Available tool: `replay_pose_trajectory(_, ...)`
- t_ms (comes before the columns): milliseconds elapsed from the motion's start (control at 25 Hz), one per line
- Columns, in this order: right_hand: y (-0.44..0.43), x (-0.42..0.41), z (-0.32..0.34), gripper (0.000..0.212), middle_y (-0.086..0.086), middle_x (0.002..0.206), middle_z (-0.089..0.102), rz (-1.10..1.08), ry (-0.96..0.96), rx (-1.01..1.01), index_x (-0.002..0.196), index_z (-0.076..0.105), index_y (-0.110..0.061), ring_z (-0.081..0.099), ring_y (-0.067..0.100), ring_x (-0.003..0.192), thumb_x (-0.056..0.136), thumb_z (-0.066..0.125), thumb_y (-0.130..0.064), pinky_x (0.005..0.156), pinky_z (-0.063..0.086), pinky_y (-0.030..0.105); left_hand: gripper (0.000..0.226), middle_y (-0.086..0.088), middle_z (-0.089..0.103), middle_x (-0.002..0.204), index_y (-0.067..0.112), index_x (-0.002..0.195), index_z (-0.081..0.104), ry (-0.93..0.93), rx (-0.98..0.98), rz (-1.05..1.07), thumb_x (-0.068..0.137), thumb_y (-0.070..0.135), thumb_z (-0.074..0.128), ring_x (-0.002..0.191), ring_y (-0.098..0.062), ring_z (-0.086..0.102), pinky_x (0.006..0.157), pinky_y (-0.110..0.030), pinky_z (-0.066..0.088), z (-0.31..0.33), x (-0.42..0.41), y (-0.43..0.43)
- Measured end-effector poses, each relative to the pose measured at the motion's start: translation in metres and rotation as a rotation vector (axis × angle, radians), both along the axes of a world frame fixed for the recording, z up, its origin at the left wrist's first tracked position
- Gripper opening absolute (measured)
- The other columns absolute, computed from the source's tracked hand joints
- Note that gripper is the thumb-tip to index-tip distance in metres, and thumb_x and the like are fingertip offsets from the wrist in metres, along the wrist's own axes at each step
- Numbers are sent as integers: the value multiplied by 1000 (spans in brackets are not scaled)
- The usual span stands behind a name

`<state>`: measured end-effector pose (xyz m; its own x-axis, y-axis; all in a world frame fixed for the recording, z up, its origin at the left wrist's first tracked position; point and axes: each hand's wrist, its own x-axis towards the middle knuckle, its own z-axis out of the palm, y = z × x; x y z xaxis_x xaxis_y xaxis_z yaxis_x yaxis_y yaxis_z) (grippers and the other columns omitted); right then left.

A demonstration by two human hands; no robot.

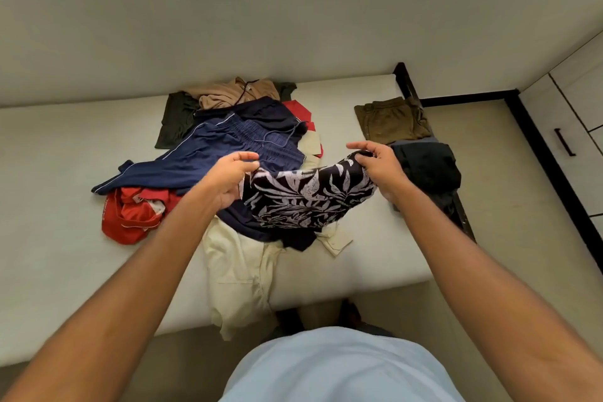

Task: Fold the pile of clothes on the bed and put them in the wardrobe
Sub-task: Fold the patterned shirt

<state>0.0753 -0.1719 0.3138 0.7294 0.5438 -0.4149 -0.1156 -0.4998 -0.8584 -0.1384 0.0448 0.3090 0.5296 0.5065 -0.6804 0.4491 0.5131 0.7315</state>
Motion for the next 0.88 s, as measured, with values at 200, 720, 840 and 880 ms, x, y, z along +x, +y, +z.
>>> replay_pose_trajectory(200,45,41,60,20,7,86,70,-283,204,405,109,68,-4,67,16,72,100,52,4,70,59,31,58,-13,66,110,14,124,60,-527,93,74,78,-22,65,91,-21,69,85,-37,61,70,33,48)
replay_pose_trajectory(720,-12,-2,-27,25,16,116,72,-3,164,-168,110,74,-16,69,21,92,101,55,-2,88,58,42,14,-5,72,91,22,100,74,8,281,-102,88,15,76,85,-20,64,76,-34,52,-38,-14,11)
replay_pose_trajectory(840,-29,-1,-27,28,17,117,72,77,305,-119,113,73,-13,70,30,102,91,69,4,94,58,45,41,-1,75,93,30,100,76,16,377,-339,68,8,91,83,-14,67,87,-35,55,-41,-28,4)
replay_pose_trajectory(880,-34,-1,-26,37,14,115,72,163,297,-140,116,72,-11,70,30,104,84,74,8,92,60,41,46,4,75,94,34,98,76,49,439,-437,65,5,91,85,-12,67,89,-35,55,-43,-30,2)
